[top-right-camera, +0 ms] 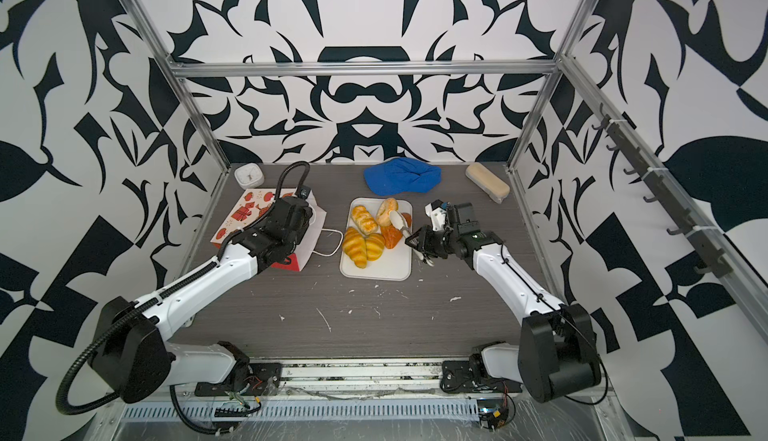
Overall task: Take the fake bread out of the paper bag
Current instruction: 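Carry the ring bread in the right tongs over the tray toward the robot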
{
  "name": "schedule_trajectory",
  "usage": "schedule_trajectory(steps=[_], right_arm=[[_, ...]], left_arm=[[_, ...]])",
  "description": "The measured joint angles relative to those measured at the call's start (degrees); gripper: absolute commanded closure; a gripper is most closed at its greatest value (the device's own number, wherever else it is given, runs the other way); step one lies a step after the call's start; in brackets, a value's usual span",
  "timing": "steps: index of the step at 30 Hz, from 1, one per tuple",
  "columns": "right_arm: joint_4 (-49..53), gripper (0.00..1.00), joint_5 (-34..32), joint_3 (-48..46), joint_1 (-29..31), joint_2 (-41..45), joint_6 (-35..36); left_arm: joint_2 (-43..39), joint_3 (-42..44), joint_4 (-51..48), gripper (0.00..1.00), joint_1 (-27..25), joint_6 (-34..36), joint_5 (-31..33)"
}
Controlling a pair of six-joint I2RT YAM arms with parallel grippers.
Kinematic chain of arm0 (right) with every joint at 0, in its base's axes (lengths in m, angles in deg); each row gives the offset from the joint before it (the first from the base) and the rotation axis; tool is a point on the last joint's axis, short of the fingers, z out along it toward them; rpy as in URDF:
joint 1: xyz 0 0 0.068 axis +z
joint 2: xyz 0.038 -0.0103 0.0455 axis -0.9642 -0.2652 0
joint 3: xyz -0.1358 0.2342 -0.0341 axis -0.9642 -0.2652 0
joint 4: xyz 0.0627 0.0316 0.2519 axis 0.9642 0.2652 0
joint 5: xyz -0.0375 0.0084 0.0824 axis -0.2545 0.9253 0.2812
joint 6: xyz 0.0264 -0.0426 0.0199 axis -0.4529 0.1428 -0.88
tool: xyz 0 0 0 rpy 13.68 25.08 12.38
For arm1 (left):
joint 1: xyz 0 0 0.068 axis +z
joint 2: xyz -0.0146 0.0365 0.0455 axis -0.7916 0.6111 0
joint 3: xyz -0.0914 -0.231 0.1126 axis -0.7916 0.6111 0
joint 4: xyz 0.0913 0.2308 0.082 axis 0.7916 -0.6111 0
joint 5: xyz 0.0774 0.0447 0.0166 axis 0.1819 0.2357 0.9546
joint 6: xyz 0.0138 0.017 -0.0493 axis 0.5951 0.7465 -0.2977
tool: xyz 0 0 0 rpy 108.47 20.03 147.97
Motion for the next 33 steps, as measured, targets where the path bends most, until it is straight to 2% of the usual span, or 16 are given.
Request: schedule_trajectory(steps=[15,28,33], right_arm=[[-9.6,1.00,1.0,1.3,-1.7,-11.2,-0.1],[-14.8,1.00,2.6,3.4,-2.9,-11.8,-3.4],[-18.3,1.00,3.3,5.0,-3.3,-15.8,-3.7]], left_arm=[[0.0,0.0,0.0,1.00,0.0,-0.2,-0.4],[0.0,0.0,0.2,1.00,0.0,-0.4,-0.5],[0.0,0.0,0.2,1.00,0.0,-0.4,-0.5]])
